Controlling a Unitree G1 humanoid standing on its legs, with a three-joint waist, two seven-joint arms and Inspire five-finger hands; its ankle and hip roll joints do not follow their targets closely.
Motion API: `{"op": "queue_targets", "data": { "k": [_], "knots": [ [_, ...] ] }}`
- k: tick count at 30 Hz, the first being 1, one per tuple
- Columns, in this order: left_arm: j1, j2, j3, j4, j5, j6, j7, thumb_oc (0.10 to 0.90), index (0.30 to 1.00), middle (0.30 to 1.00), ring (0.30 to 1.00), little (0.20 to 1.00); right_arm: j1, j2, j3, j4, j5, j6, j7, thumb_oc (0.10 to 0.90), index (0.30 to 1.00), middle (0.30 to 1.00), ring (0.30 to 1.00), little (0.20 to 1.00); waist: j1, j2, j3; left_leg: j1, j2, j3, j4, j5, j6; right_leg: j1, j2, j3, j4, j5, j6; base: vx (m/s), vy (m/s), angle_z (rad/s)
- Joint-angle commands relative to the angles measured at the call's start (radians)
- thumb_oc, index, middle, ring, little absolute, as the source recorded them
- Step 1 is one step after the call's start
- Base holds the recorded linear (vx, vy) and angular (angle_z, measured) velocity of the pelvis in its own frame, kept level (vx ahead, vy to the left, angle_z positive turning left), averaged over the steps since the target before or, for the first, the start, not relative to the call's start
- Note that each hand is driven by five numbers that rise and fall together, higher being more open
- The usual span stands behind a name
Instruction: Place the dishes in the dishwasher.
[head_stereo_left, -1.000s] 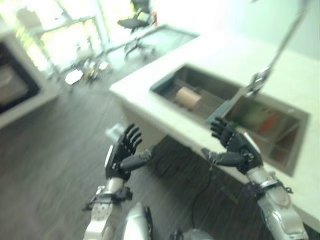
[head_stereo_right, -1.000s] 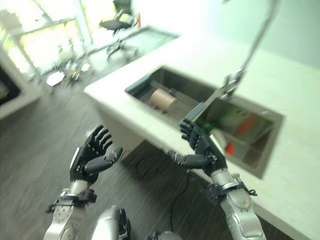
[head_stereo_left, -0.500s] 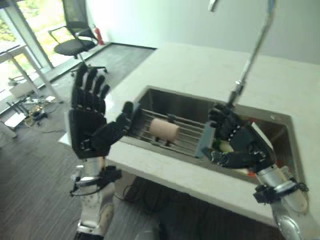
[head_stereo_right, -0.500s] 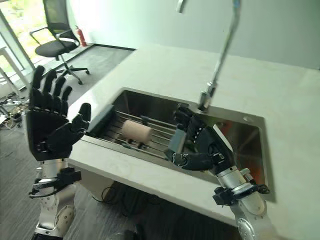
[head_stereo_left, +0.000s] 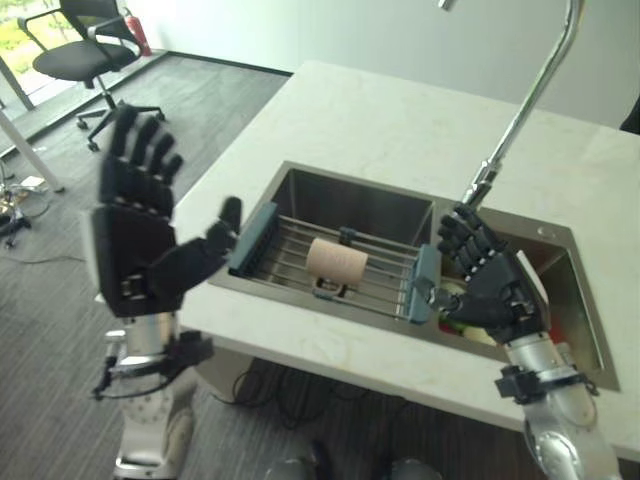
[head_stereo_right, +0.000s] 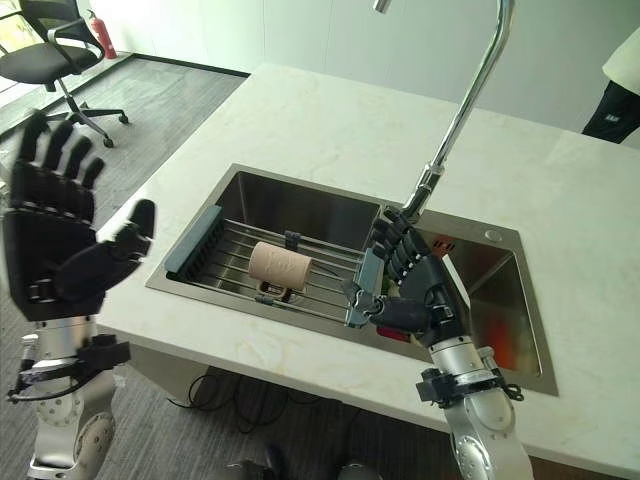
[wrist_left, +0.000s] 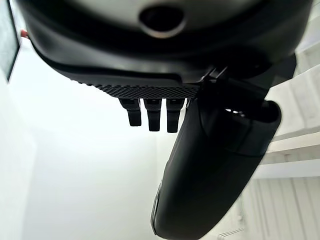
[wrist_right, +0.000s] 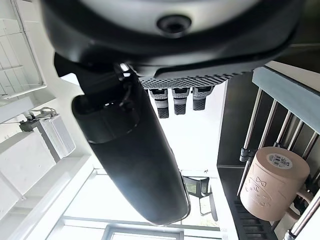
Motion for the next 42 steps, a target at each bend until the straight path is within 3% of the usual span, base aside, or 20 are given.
{"op": "queue_targets", "data": {
  "k": [1,6,14,22,26,38,42],
  "knots": [
    [-0.053,0.054,0.008,-0.080,0.098,0.006,-0.099,0.800,0.900,0.900,0.900,0.900,-0.120,-0.015,-0.054,-0.019,0.031,-0.084,-0.016,0.800,0.900,0.900,0.900,0.900,0.012,-0.003,-0.070,0.064,0.073,-0.083,0.085,-0.159,-0.093,0.038,0.046,0.003,-0.086,0.028,0.054,0.02,-0.018,-0.10],
    [-0.061,0.122,0.024,-0.042,0.182,0.033,-0.138,0.800,0.900,0.900,0.900,0.900,-0.131,-0.023,-0.047,0.004,0.014,-0.063,0.009,0.800,0.900,0.900,0.900,0.900,-0.001,0.022,-0.091,0.060,0.075,-0.062,0.085,-0.157,-0.095,0.026,0.042,0.011,-0.086,0.028,0.057,0.05,0.007,-0.38],
    [-0.174,0.343,0.046,0.082,0.327,0.050,-0.107,0.800,0.900,0.900,0.900,0.900,-0.173,-0.059,-0.035,0.034,-0.019,-0.007,0.058,0.800,0.900,0.900,0.900,0.900,-0.045,0.068,-0.116,0.084,0.081,-0.028,0.085,-0.177,-0.099,0.034,0.039,0.022,-0.086,0.017,0.071,0.05,0.037,-0.17],
    [-0.306,0.528,0.024,0.189,0.383,0.140,-0.243,0.800,0.900,0.900,0.900,0.900,-0.193,-0.115,-0.061,0.050,-0.044,0.026,0.110,0.800,0.900,0.900,0.900,0.900,-0.086,0.098,-0.132,0.093,0.081,0.002,0.085,-0.177,-0.099,0.030,0.050,0.051,-0.086,0.013,0.075,0.02,0.062,-0.13],
    [-0.366,0.611,-0.035,0.275,0.410,0.191,-0.352,0.800,0.900,0.900,0.900,0.900,-0.205,-0.157,-0.064,0.057,-0.029,0.045,0.139,0.800,0.900,0.900,0.900,0.900,-0.106,0.110,-0.137,0.098,0.078,0.017,0.085,-0.177,-0.098,0.029,0.056,0.066,-0.086,0.012,0.077,0.01,0.047,-0.13],
    [-0.484,0.686,-0.149,0.521,0.375,0.241,-0.544,0.800,0.900,0.900,0.900,0.900,-0.211,-0.208,-0.082,0.098,-0.013,0.044,0.182,0.800,0.900,0.900,0.900,0.900,-0.143,0.129,-0.142,0.107,0.077,0.048,0.085,-0.176,-0.095,0.025,0.065,0.093,-0.086,0.014,0.083,0.00,0.025,-0.07],
    [-0.508,0.689,-0.168,0.566,0.398,0.236,-0.549,0.800,0.900,0.900,0.900,0.900,-0.213,-0.214,-0.090,0.101,-0.012,0.046,0.189,0.800,0.900,0.900,0.900,0.900,-0.150,0.131,-0.142,0.110,0.077,0.053,0.085,-0.176,-0.095,0.025,0.066,0.098,-0.086,0.016,0.083,-0.01,0.018,-0.06]
  ]
}}
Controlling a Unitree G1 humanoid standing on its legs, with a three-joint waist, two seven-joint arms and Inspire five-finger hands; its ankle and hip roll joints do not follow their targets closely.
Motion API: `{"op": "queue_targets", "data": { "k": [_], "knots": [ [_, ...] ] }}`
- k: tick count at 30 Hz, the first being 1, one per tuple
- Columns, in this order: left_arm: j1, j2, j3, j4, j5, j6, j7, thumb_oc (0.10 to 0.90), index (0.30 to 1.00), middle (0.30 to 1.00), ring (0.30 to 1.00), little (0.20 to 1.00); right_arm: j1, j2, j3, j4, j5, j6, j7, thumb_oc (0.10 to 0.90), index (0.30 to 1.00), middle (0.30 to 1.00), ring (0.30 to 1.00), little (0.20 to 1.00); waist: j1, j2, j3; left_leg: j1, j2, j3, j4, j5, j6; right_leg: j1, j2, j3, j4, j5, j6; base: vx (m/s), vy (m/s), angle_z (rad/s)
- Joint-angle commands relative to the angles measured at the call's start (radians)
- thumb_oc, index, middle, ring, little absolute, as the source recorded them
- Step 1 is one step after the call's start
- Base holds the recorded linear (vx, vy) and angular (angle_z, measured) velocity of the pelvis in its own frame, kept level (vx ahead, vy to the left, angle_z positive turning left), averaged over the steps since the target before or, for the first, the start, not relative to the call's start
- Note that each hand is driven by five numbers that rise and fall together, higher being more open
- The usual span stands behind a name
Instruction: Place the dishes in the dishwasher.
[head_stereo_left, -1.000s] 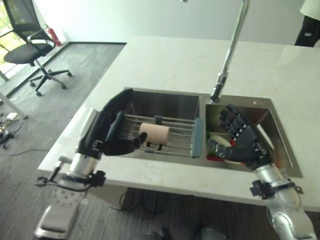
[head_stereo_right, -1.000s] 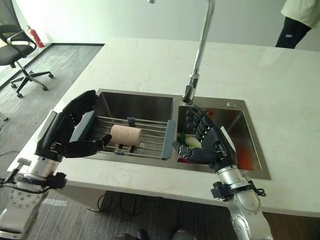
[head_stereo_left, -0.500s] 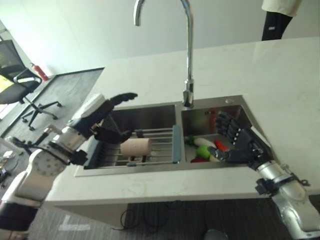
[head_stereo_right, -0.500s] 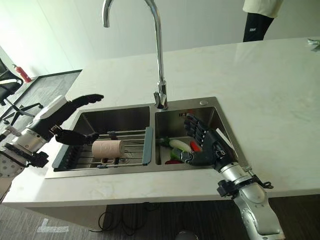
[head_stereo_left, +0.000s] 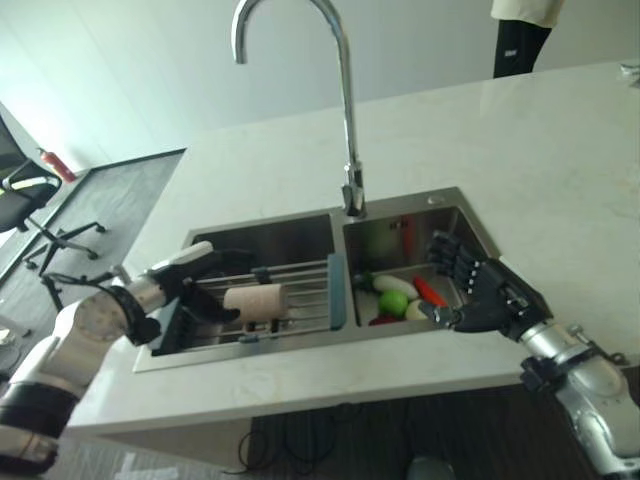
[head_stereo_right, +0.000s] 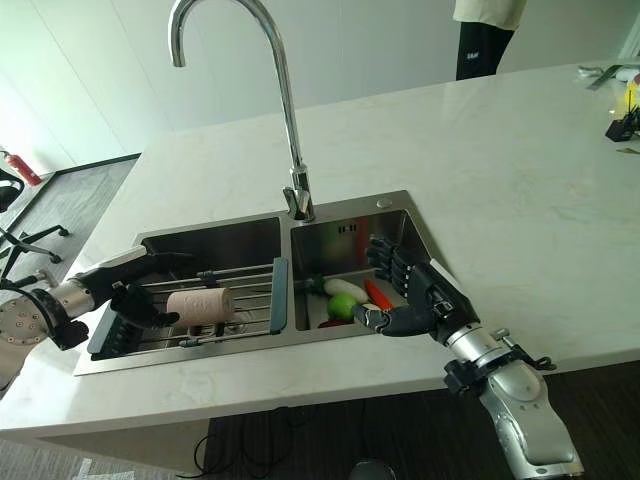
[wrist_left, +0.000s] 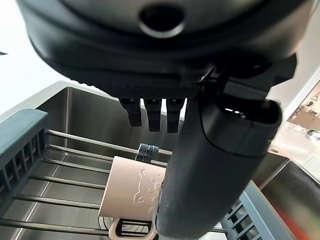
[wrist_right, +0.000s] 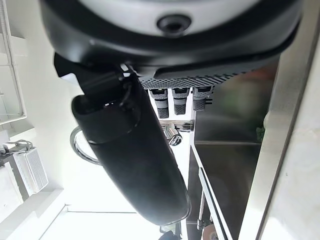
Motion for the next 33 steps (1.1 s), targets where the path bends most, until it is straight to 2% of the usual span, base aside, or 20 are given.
{"op": "queue_targets", "data": {
  "k": [1,14,25,33],
  "knots": [
    [-0.157,0.062,0.045,-0.005,-0.013,-0.046,0.037,0.800,0.900,0.900,0.900,0.900,-0.129,-0.008,-0.072,-0.053,0.005,-0.089,0.013,0.800,0.900,0.900,0.900,0.900,-0.008,-0.008,-0.052,0.020,0.019,-0.019,0.082,-0.142,-0.051,0.102,0.020,-0.033,-0.117,-0.008,0.102,-0.01,0.020,-0.07],
    [-0.164,0.038,0.017,0.048,0.078,-0.061,0.045,0.800,0.900,0.900,0.900,0.900,-0.116,-0.008,-0.097,-0.052,-0.016,-0.090,0.029,0.800,0.900,0.900,0.900,0.900,-0.025,-0.011,-0.054,0.023,0.024,-0.006,0.082,-0.144,-0.048,0.101,0.024,-0.020,-0.117,-0.011,0.104,0.00,0.005,-0.01],
    [-0.162,0.016,-0.001,0.073,0.166,-0.036,0.020,0.800,0.900,0.900,0.900,0.900,-0.110,0.003,-0.106,-0.061,-0.031,-0.082,0.038,0.800,0.900,0.900,0.900,0.900,-0.036,-0.014,-0.053,0.026,0.027,0.004,0.082,-0.145,-0.046,0.100,0.030,-0.011,-0.117,-0.011,0.103,0.00,-0.004,-0.05],
    [-0.149,0.008,-0.006,0.121,0.193,-0.041,0.015,0.800,0.900,0.900,0.900,0.900,-0.106,0.001,-0.111,-0.061,-0.032,-0.084,0.046,0.800,0.900,0.900,0.900,0.900,-0.041,-0.015,-0.054,0.026,0.030,0.012,0.082,-0.144,-0.046,0.099,0.031,-0.007,-0.117,-0.010,0.104,0.00,0.002,-0.04]
  ]
}}
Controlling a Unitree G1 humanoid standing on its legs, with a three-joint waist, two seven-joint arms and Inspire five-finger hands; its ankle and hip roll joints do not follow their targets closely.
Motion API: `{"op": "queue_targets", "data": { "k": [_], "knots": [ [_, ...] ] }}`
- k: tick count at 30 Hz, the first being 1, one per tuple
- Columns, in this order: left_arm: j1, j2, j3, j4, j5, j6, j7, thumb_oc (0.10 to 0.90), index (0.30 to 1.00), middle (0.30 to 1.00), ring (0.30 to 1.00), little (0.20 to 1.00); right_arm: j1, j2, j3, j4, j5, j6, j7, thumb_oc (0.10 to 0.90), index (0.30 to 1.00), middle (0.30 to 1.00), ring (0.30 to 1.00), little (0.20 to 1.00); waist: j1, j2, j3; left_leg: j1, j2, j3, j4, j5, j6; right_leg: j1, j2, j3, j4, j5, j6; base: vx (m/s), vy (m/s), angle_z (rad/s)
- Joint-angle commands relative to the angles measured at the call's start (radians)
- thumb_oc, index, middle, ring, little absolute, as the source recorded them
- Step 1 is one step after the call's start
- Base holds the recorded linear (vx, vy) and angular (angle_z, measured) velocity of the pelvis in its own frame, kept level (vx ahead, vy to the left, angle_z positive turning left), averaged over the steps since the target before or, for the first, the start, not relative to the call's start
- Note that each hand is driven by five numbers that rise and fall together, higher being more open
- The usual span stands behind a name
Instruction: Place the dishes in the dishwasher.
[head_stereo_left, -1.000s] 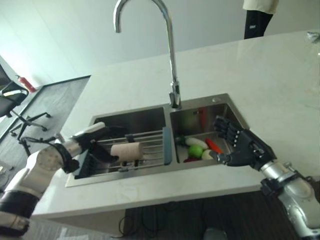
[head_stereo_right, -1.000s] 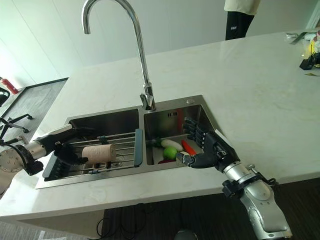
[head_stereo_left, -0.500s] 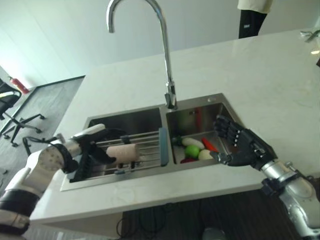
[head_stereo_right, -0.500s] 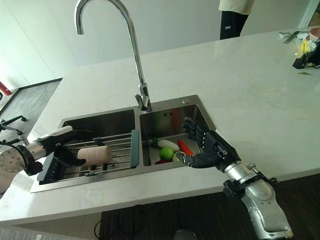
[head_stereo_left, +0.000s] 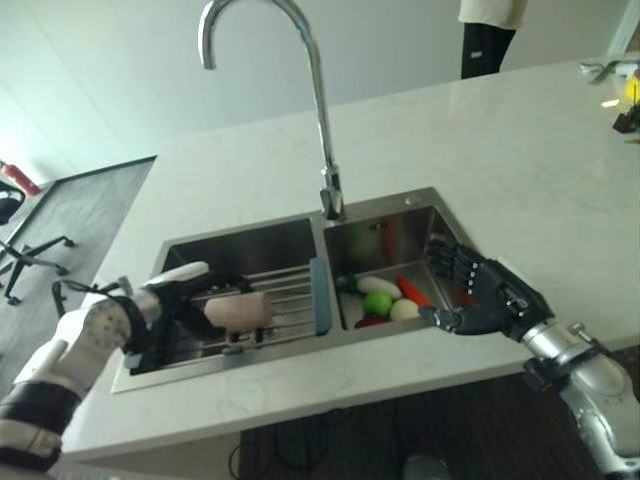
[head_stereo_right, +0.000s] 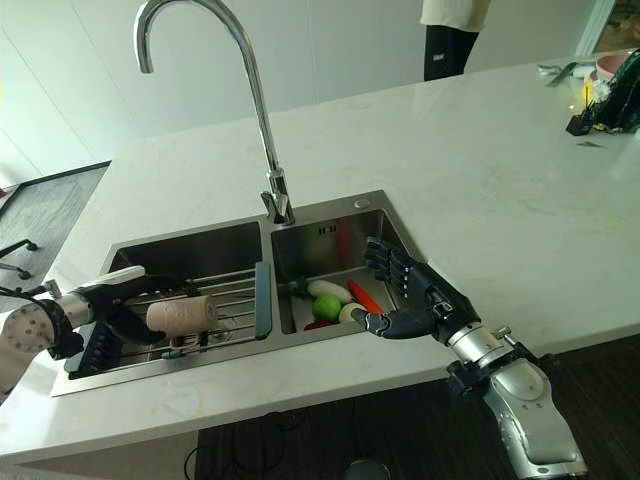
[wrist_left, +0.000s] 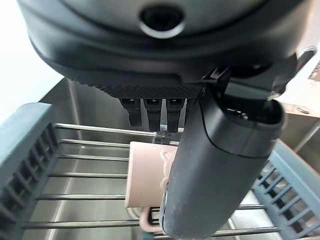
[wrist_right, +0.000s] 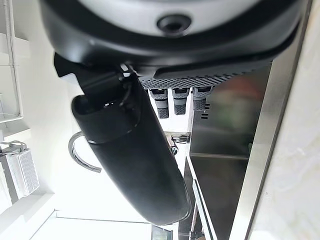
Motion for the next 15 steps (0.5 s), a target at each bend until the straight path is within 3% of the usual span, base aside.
{"op": "queue_targets", "data": {
  "k": [1,15],
  "knots": [
    [-0.119,0.011,0.055,-0.010,0.014,-0.022,0.021,0.800,0.900,0.900,0.900,0.900,-0.104,0.002,-0.092,-0.060,0.007,-0.084,0.009,0.800,0.900,0.900,0.900,0.900,-0.012,-0.007,-0.056,-0.004,0.018,-0.028,0.111,-0.145,-0.041,0.089,0.007,-0.035,-0.082,-0.024,0.106,0.00,0.000,0.00],
    [-0.111,-0.018,0.044,0.031,0.073,-0.022,0.046,0.800,0.900,0.900,0.900,0.900,-0.106,0.003,-0.096,-0.057,0.001,-0.088,0.021,0.800,0.900,0.900,0.900,0.900,-0.018,-0.014,-0.057,0.000,0.022,-0.022,0.111,-0.144,-0.039,0.091,0.012,-0.028,-0.082,-0.025,0.104,0.00,-0.001,0.00]
  ]
}}
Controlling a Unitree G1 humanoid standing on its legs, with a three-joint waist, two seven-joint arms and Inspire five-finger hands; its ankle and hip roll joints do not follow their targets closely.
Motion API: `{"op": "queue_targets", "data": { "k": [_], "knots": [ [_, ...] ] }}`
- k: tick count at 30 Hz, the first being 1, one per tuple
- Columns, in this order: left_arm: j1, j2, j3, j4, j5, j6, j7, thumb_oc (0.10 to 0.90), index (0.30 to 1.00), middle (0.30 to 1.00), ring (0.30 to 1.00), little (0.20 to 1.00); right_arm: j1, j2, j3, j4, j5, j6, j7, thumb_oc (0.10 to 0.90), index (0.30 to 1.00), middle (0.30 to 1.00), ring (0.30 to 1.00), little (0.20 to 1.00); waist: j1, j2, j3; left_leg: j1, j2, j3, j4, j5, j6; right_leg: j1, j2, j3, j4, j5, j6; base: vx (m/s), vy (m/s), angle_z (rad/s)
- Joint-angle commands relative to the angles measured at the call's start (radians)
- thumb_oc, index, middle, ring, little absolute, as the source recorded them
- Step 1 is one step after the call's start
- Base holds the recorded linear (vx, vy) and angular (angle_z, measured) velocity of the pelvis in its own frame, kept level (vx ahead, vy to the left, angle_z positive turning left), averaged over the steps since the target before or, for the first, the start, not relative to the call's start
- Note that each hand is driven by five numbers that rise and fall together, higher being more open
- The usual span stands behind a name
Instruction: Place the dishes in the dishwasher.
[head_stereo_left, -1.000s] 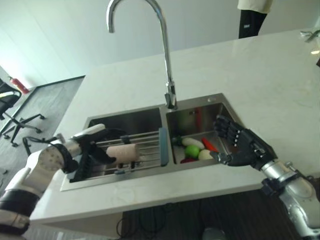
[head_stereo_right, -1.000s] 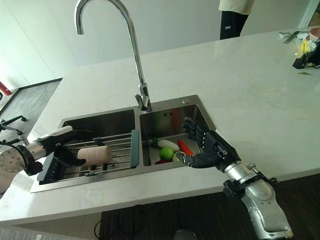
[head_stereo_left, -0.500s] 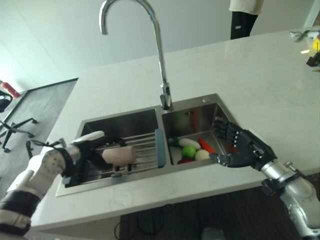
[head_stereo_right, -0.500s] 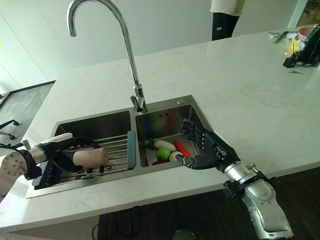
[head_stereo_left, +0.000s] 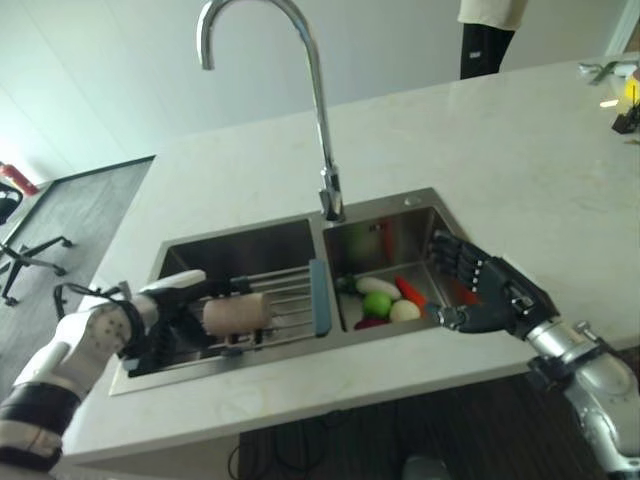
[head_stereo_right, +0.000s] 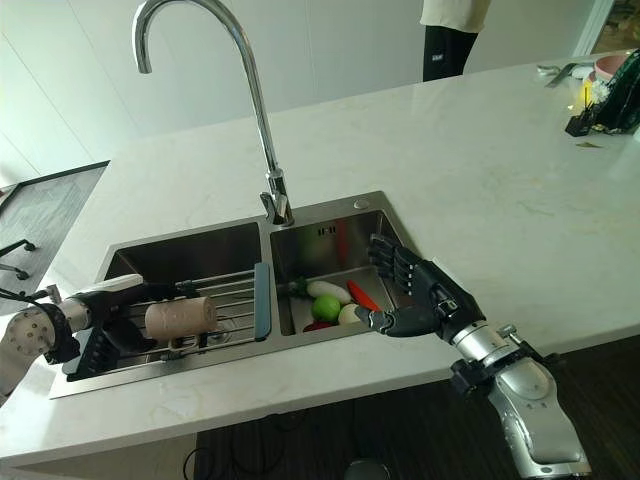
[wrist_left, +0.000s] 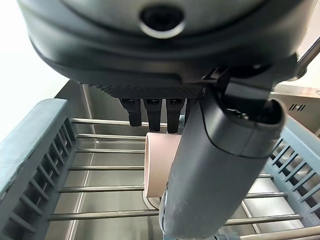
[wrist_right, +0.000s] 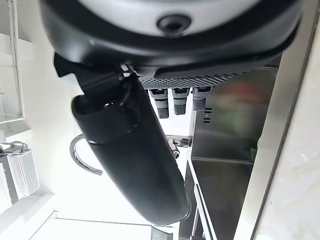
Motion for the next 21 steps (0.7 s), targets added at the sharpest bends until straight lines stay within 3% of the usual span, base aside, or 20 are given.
{"op": "queue_targets", "data": {
  "k": [1,21],
  "knots": [
    [-0.110,-0.010,0.049,0.010,-0.001,-0.021,0.063,0.800,0.900,0.900,0.900,0.900,-0.106,0.003,-0.079,-0.056,0.003,-0.089,0.009,0.800,0.900,0.900,0.900,0.900,-0.014,-0.012,-0.057,-0.002,0.021,-0.024,0.114,-0.143,-0.040,0.087,0.004,-0.028,-0.071,-0.030,0.107,0.00,0.000,0.00],
    [-0.120,-0.088,0.018,0.040,0.018,0.012,0.087,0.800,0.900,0.900,0.900,0.900,-0.110,0.023,-0.070,-0.053,-0.013,-0.086,0.017,0.800,0.900,0.900,0.900,0.900,-0.024,-0.022,-0.057,0.004,0.026,-0.016,0.114,-0.142,-0.039,0.089,0.012,-0.022,-0.071,-0.030,0.103,0.00,-0.006,-0.03]
  ]
}}
